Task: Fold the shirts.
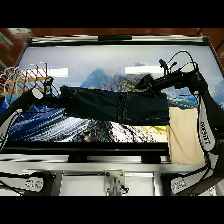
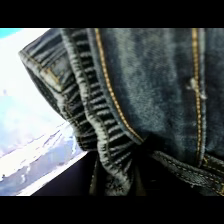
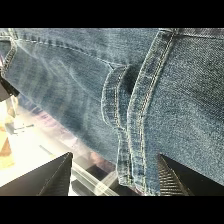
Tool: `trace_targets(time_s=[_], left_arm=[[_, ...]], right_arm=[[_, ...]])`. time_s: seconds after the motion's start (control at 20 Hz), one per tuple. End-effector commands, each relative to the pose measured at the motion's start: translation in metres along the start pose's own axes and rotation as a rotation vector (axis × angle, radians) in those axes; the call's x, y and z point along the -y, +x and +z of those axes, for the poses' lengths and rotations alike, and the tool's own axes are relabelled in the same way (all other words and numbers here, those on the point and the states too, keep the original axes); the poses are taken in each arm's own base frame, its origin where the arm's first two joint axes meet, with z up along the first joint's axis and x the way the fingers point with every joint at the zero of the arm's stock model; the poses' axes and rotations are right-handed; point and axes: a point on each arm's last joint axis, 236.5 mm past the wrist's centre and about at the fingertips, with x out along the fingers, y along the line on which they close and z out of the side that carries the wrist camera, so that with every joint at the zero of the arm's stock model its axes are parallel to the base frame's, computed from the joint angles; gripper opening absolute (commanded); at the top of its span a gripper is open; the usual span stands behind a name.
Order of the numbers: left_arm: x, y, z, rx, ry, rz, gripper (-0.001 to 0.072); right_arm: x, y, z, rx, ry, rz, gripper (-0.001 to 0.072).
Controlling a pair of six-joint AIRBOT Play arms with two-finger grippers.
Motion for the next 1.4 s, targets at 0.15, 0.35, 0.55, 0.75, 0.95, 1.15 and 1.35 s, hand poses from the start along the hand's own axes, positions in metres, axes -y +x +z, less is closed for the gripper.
trace_targets(time_s=[0.15, 0.35, 0.55, 0.75, 0.95, 1.15, 1.35], left_arm=[[0.014, -0.024, 0.019, 0.065, 0.066, -0.021, 0.0079], [0.055, -0.119, 0.091, 0.326, 0.155, -0.05, 0.0078], [0.148, -0.223, 0.14, 0.573, 0.294, -0.165, 0.0078], [0.225, -0.245, 0.134, 0.619, 0.409, -0.26, 0.0078], [0.27, -0.215, 0.107, 0.543, 0.465, -0.322, 0.0079], [0.336, -0.198, 0.089, 0.57, 0.465, -0.444, 0.0079], [0.411, -0.177, 0.065, 0.589, 0.43, -0.57, 0.0079]], right_arm=[[0.001, 0.0, 0.0, 0.0, 0.001, -0.004, 0.0638], [0.007, -0.011, 0.006, 0.026, 0.014, -0.01, 0.0637], [0.012, -0.056, 0.02, 0.125, 0.041, -0.012, 0.0635], [0.008, -0.105, 0.027, 0.233, 0.032, -0.027, 0.0635], [0.018, -0.118, 0.015, 0.221, 0.026, -0.104, 0.0635], [0.028, -0.118, 0.01, 0.198, 0.025, -0.143, 0.0635], [0.037, -0.13, 0.014, 0.227, 0.059, -0.141, 0.0635]])
